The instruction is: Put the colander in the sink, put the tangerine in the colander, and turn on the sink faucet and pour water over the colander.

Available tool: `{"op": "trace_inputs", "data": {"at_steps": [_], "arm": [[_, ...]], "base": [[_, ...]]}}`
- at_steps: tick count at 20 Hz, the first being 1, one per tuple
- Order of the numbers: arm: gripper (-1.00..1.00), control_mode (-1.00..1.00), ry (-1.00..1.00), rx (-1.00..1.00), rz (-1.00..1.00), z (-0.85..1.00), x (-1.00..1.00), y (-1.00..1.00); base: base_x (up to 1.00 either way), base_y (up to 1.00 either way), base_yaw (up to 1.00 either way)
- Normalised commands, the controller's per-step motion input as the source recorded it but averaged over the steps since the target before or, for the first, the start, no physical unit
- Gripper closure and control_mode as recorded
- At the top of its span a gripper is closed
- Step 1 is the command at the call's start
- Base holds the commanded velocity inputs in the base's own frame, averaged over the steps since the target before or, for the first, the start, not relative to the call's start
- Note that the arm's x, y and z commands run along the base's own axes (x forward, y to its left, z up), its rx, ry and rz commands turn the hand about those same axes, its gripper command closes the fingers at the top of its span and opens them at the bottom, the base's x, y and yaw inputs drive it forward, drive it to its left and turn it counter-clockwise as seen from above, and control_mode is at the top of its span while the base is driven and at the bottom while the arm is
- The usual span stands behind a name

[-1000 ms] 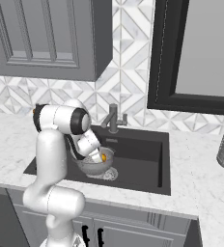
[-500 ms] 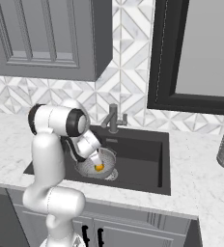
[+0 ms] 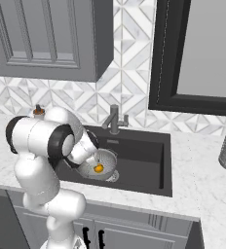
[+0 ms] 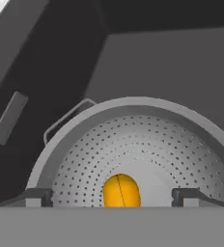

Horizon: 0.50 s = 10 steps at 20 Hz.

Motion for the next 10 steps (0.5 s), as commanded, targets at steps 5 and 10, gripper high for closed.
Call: {"op": "trace_inputs", "data": {"at_steps": [5,10], "arm": [[-1.00,-1.00,-0.03,0.19,0.04,1.00,-0.14,0.45],[-1.00,-1.00,0.00,0.23,0.05,1.00,0.00,0.52]], "base": [[0.00,0.00,0.00],[0.00,0.00,0.00]]}}
